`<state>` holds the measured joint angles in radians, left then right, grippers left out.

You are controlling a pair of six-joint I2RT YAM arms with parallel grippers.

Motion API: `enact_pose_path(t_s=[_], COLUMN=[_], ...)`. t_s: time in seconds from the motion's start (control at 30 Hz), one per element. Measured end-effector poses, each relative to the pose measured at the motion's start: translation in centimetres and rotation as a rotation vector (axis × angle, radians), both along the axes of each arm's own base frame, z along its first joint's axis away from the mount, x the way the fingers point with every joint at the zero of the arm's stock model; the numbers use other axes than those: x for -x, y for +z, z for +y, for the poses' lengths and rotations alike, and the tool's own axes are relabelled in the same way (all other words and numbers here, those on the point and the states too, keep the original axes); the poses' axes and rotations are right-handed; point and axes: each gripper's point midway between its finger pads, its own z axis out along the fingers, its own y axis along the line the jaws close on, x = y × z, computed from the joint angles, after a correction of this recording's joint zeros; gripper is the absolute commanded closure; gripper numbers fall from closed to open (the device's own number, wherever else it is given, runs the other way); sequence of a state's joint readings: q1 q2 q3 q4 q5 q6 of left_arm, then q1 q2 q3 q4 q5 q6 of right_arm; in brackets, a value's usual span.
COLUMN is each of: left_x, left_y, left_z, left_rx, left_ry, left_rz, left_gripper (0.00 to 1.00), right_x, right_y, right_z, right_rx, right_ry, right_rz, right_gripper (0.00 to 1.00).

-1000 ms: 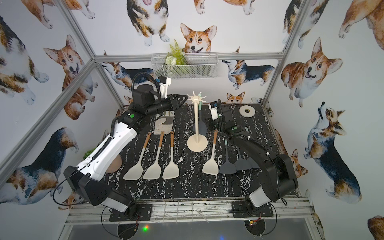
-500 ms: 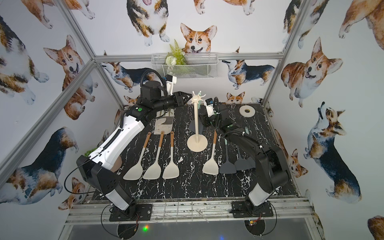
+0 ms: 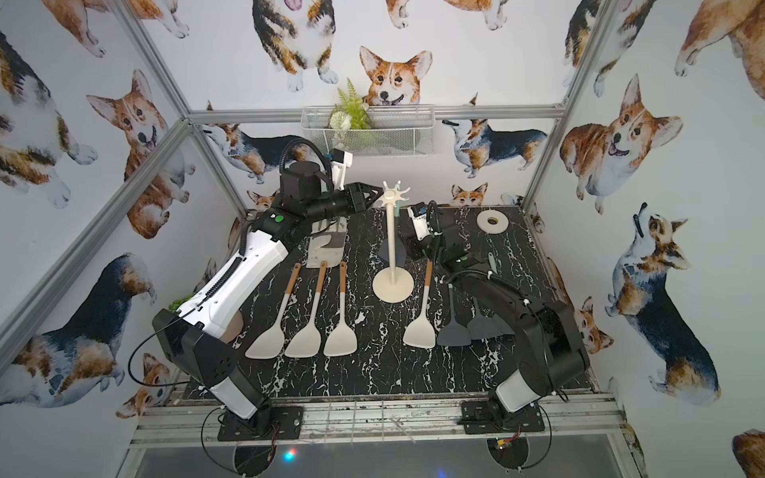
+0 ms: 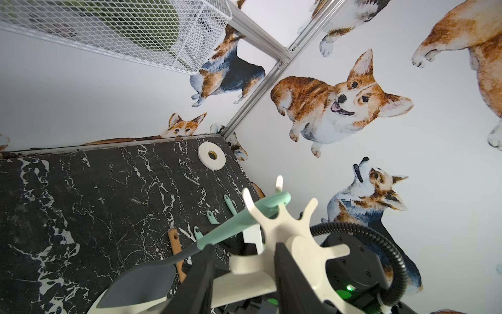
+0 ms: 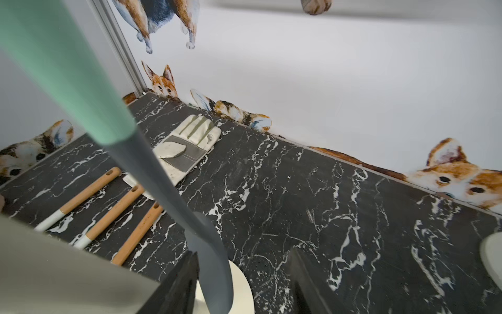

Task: Take the spatula off the kitchen utensil rack
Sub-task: Take off the spatula from the rack.

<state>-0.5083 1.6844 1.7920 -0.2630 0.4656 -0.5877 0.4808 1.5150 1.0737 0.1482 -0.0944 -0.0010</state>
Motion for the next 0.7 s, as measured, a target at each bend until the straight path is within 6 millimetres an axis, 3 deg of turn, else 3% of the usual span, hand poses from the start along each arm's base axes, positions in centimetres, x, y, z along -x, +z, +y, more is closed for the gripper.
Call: enact_pose_path(t_s=[0.17,0.4,0.53,0.7], left_x=[0.0,0.1,0.1,0.2], left_y=[0.0,0.0,0.0,0.0], left_z=[-0.2,-0.2,-0.2,-0.3], left_rx=[0.004,0.011,0.011,0.012], left_ry=[-0.008,-0.015,-0.015,-0.021], left_rz=[-0.004,-0.013,-0.014,-0.013], left_gripper=[0.63,0.63,0.63,0.63], right_x=[1.1,2.2,1.3,-1.3], right_y=[-0.3,-0.1,0.6,1.7], right_z=[-1.4,-0.3,0.8,2.5], right_rx=[0.008,-0.022,-0.041,-0.059], right_ry=[-0.022,0.053,0.088,0.106], right_rz=[0.0,0.006,-0.004,-0.027], right_gripper=[0.41,0.4,0.41,0.41])
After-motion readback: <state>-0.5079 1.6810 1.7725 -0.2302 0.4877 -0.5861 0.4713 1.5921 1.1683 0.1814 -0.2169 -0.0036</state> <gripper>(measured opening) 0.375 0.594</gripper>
